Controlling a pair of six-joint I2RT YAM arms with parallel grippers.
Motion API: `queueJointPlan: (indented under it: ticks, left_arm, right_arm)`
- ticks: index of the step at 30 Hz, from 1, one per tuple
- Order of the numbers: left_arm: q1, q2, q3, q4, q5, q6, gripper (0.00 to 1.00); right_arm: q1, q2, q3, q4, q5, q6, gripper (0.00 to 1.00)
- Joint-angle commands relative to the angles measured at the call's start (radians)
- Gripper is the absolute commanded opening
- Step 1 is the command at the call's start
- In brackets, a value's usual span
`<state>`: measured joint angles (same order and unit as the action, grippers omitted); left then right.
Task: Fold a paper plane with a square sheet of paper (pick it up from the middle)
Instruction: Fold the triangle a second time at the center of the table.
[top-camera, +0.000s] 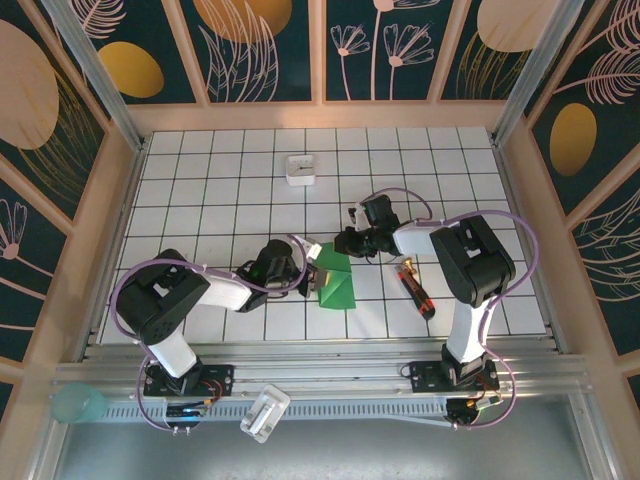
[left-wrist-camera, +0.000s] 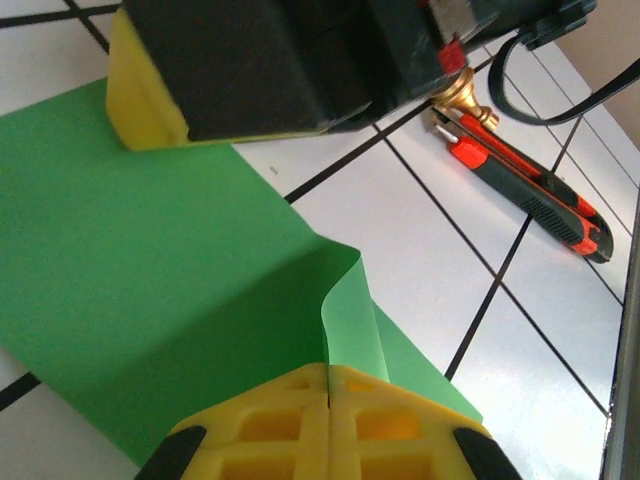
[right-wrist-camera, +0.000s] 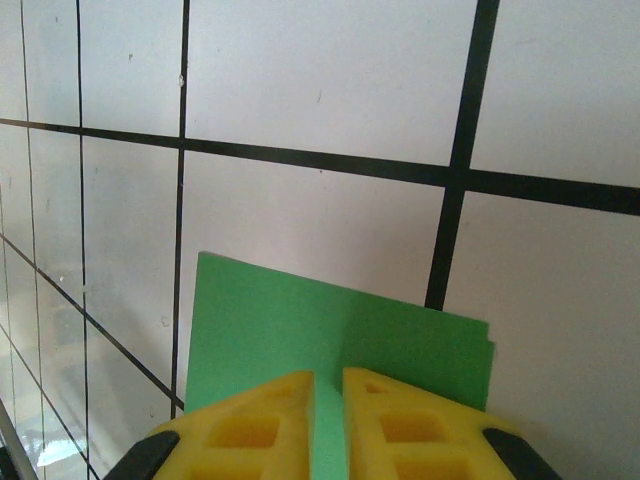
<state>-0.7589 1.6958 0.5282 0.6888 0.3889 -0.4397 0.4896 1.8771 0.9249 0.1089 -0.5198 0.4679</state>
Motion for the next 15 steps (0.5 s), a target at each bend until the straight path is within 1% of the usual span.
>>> queueJointPlan:
  ticks: [1,15]
  left_arm:
    - [0.007,0.008,-0.023,0.042,0.012,-0.014,0.0]
    - [0.02,0.012,-0.025,0.042,-0.009,-0.008,0.0]
  right_arm:
    - [-0.005,0.02,-0.027,-0.037,0.046,-0.029,0.16]
    - [-0.004,0.02,-0.026,-0.041,0.052,-0.032,0.16]
